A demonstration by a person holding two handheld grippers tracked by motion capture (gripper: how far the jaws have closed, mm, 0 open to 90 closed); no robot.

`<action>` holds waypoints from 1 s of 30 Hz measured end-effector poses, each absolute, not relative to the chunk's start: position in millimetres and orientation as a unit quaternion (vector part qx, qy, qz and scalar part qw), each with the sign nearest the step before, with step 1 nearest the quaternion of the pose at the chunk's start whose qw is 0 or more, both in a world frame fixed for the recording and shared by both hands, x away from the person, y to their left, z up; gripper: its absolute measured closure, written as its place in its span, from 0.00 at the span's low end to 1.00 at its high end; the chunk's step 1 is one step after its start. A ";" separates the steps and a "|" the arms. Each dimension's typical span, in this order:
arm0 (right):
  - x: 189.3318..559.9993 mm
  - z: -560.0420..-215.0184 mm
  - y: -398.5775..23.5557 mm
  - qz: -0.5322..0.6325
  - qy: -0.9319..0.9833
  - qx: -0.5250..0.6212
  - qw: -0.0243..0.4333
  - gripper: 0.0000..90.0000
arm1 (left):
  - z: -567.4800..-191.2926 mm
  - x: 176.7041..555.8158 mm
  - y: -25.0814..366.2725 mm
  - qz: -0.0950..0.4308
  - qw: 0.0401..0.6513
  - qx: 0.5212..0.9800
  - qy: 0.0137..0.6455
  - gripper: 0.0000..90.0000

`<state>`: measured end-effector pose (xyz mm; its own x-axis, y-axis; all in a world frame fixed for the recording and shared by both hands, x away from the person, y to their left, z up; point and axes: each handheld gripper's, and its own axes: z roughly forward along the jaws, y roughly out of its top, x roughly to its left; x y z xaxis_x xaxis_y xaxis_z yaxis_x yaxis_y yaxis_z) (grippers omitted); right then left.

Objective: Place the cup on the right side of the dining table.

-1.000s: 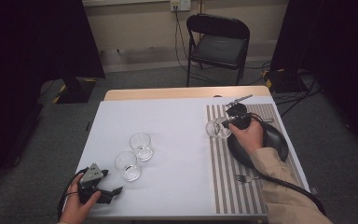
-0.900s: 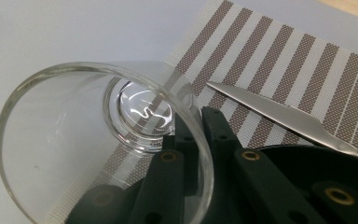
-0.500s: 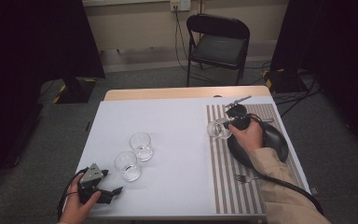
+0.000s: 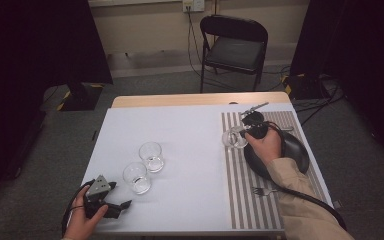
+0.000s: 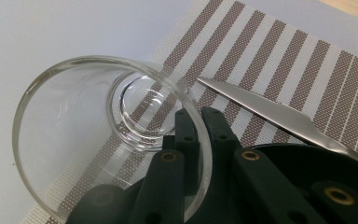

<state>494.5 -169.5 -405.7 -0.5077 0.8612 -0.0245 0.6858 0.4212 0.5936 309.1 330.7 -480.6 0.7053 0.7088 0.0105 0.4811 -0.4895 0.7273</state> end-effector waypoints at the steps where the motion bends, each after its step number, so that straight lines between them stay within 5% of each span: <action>1: 494.1 -405.8 -169.3 0.267 0.826 0.469 0.165 0.95 | -480.6 309.1 330.6 0.156 0.364 0.849 0.350 0.09; 30: 492.7 -401.3 -166.8 0.286 0.815 0.468 0.184 0.91 | -480.6 309.0 330.6 0.156 0.364 0.849 0.351 0.09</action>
<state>492.7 -166.8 -401.3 -0.4934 0.8692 -0.0323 0.6587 0.3977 0.6387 309.0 330.6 -480.6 0.7050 0.7092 0.0094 0.4822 -0.4889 0.7270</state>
